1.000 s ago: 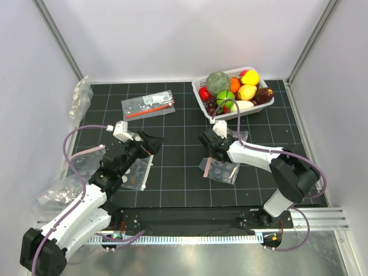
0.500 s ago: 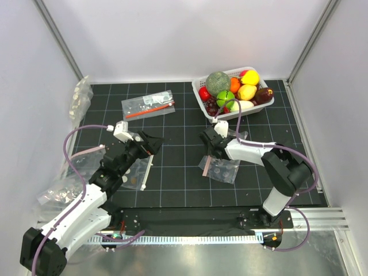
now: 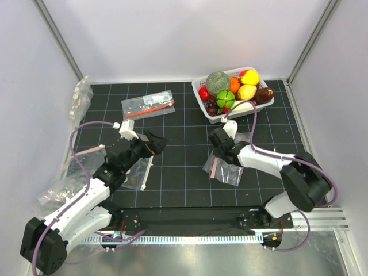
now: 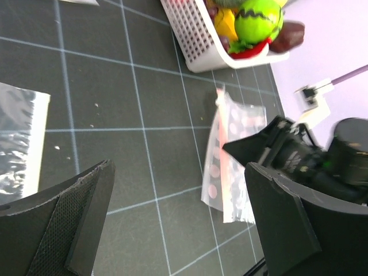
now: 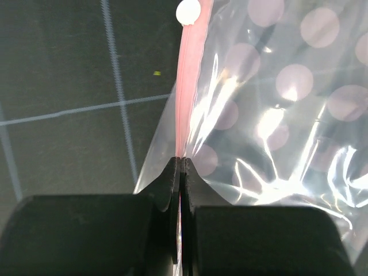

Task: Place the food in the zip-top bag and seal the zipper
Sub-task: Pick up the zipper food storage bag at the center of the board.

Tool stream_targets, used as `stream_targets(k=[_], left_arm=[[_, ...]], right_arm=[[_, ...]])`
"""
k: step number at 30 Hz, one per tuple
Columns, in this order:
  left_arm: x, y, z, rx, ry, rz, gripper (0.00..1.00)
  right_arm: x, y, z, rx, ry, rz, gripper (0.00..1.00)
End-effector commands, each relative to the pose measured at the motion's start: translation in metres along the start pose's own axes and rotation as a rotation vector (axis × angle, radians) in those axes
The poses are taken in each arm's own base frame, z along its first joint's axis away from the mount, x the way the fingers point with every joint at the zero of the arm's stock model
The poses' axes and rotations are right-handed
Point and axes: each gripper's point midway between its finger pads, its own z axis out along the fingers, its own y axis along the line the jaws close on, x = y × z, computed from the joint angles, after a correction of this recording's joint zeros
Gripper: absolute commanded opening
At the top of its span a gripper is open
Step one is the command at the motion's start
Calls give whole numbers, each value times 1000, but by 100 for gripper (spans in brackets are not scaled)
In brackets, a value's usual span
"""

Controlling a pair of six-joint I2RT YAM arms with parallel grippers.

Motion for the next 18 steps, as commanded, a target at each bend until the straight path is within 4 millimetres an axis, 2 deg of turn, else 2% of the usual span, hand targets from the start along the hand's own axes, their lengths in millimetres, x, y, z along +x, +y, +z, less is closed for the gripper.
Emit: stream_targets(k=[1,3,4,5,7,8,9,15,18], left_arm=[[-6,-34,5,90,14,44,100],[5,-37,12,89,54,72,100],[10,-46,14,114,72,86,100],[17,-48,18,115,94,99,100],[24,-56,20,143,122,120,100],[28,-59,23,157,136,123,100],[30,-65,22,186,154,123,100],[29,-82,13,294,139,106,100],[26,-89,7,332,119,89,100]], right_arm=[[-27,23,-23,-147,-80,10,1],[-27,41,-34,-265,-75,-20,1],[-36,51,-45,-330,-106,-14,1],[-31,60,-52,-400,-87,-46,1],[-32,72,-67,-493,-96,-66,1],[-40,81,-80,-560,-127,-65,1],[-37,88,-89,-623,-118,-85,1],[-40,112,-147,-934,-178,-103,1],[-38,116,-162,-1017,-191,-115,1]])
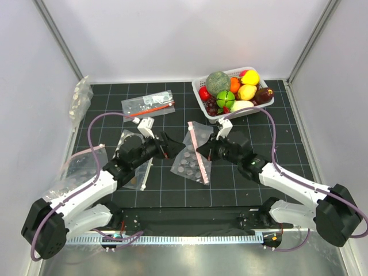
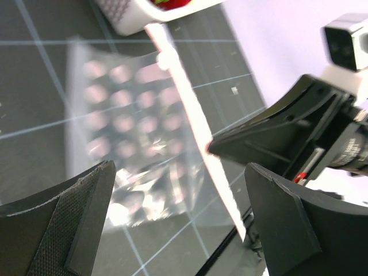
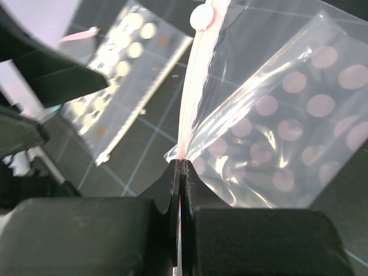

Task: Place the food in the zip-top bag and seal the zipper
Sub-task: Pick up the zipper food storage bag at the center of the board.

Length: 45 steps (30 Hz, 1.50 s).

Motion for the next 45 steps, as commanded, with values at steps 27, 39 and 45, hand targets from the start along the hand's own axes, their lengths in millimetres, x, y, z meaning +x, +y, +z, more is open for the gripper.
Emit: stream_targets(k=[27,39,45], left_arm=[[-7,-12,6,50,-20,-36,0],[-26,22,-9,-195,-163,-145,0],[-25,22,-8,-225,-160,-146,0]], right_arm=[[18,70,4,-295,60,-184,59],[32,72,12,8,-20,-527,70],[39,81,16,54,-36,-600,70]])
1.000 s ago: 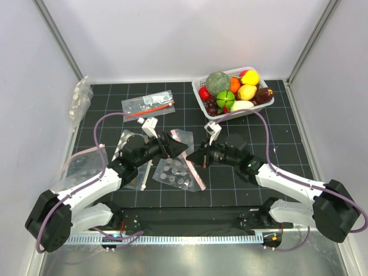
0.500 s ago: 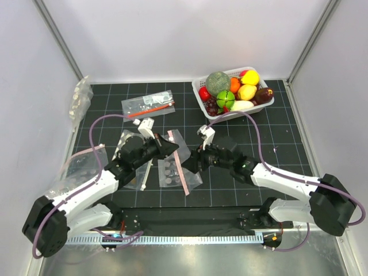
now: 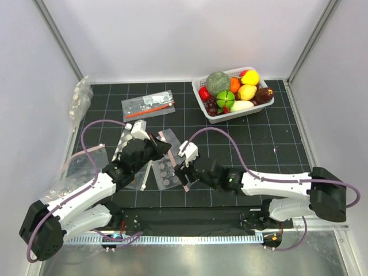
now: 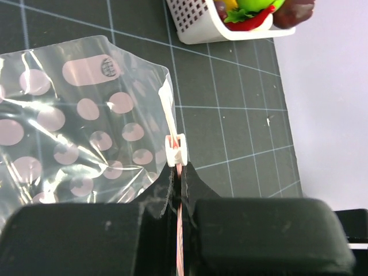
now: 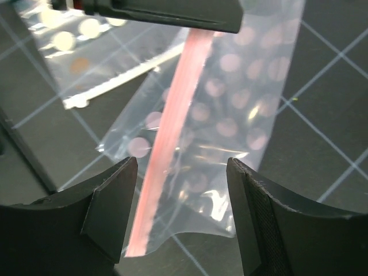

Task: Place the food in the zip-top bag and seal the zipper
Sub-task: Pick up the zipper food storage bag at the center of the board.

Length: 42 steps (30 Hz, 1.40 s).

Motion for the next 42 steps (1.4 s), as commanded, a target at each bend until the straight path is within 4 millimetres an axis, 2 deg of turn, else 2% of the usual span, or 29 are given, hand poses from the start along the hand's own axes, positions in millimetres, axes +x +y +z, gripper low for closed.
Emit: stream_targets(k=[1,2,4,5,7,8,10,11,12,13,15,16,17,18,19,20,22,24,26,27,28,30,33,39,40,41,42], left_arm=[[-20,-13,0,-4,-69,-23,0],[-20,-15,0,0,-67,-23,0],[-17,-19,0,10,-59,-23,0],[-15,-20,0,16,-51,-23,0],[-11,-23,1,20,-39,-20,0],[-10,-24,2,20,-35,-19,0],[-7,-25,4,21,-25,-15,0],[-6,-27,5,21,-21,-14,0],[-5,-26,5,18,-18,-13,0],[-5,-26,5,17,-17,-10,0],[-8,-26,3,17,-23,6,7],[-9,-28,2,26,-24,23,15],[-12,-33,-2,42,-24,40,36],[-12,-38,-5,64,-8,85,51],[-14,-42,-9,78,-1,111,76],[-22,-52,-17,101,-2,135,83],[-26,-52,-27,100,4,193,99],[-38,-53,-43,101,-34,198,100],[-47,-51,-53,106,-81,214,100],[-55,-52,-64,119,-123,208,100],[-60,-51,-67,115,-149,214,100],[-68,-52,-76,125,-189,213,100],[-69,-55,-78,164,-214,231,100],[-58,-50,-74,306,-347,384,100],[-72,-62,-84,371,-447,375,100],[-58,-48,-78,369,-446,394,100],[-61,-48,-79,381,-484,433,100]], right_arm=[[-22,-15,5,143,-52,-62,70],[-27,-14,7,158,-58,-67,70],[-21,-19,15,213,-34,-94,69],[-27,-18,19,222,-39,-100,69],[-19,-16,29,227,-6,-127,68],[-23,-14,33,230,-8,-133,68],[-21,-14,39,252,0,-143,62],[-26,-19,38,287,-13,-136,57],[-28,-21,37,307,-19,-132,41],[-30,-24,34,320,-27,-126,29],[-33,-24,27,310,-44,-108,11],[-35,-24,24,297,-56,-101,10],[-37,-25,16,286,-71,-94,8],[-36,-22,13,260,-68,-93,6],[-30,-22,10,244,-58,-95,5],[-34,-23,4,226,-70,-85,2],[-24,-24,-1,183,-44,-74,1],[-31,-21,-11,142,-80,-62,1],[-23,-23,-17,113,-83,-117,1],[-35,-19,-24,76,-145,-126,1],[-20,-24,-25,73,-138,-180,1],[-31,-28,-34,74,-210,-162,1],[-28,-39,-40,90,-210,-153,1],[-46,-37,-66,-10,-277,-108,1],[-51,-35,-71,-24,-289,-107,1],[-51,-35,-73,-29,-284,-107,1],[-48,-35,-75,-37,-260,-111,1]])
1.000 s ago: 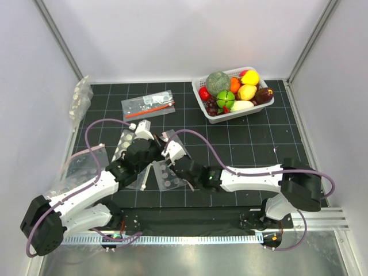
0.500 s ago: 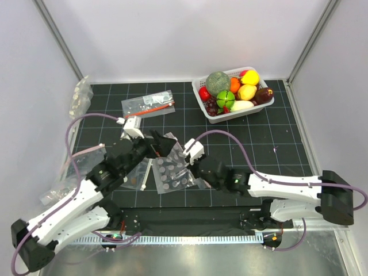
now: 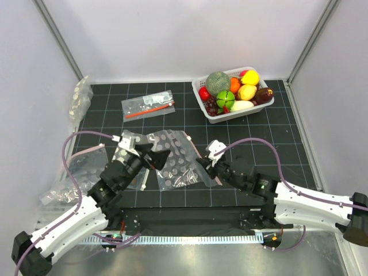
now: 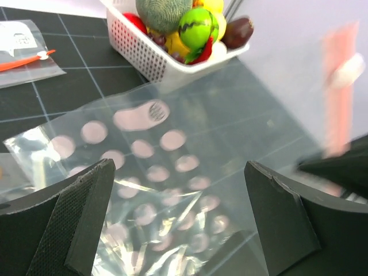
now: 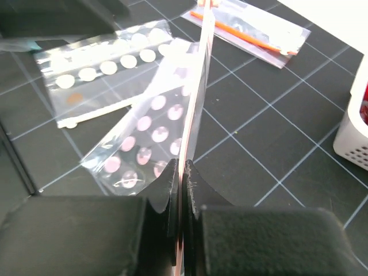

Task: Place the food in the zip-top bag and seal the zipper
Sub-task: Pick up the zipper food storage bag at the center of the board.

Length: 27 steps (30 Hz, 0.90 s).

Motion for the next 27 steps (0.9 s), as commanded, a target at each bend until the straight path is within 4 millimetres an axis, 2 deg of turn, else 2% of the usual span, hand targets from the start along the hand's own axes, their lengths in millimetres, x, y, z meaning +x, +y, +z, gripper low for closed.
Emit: stream_targets(k=[1,3,4,5,6,7,10,15,22,27], left_arm=[[-51,-24,-5,158,-302,130,100],[-37,-34,-1,242,-285,247,100],[-40,-44,-1,294,-297,264,97],[-31,-46,5,312,-260,283,95],[-35,-55,7,352,-259,304,94],[-31,-61,7,391,-245,342,93],[-26,-67,9,427,-211,394,94],[-28,-82,-6,526,-231,452,94],[-27,-96,-16,608,-234,479,94],[-18,-102,-13,650,-175,467,89]], right_arm=[[-19,9,-7,-74,-17,1,1],[-17,14,-9,-120,13,-9,1],[-23,17,-10,-137,10,-6,1],[-24,21,-11,-160,16,-9,1],[-16,24,-15,-184,64,-18,1],[-24,31,-18,-227,61,-22,1],[-27,35,-29,-270,86,-28,1],[-27,45,-44,-354,119,-51,1],[-26,61,-49,-463,137,-74,1],[-30,67,-55,-508,102,-85,1]])
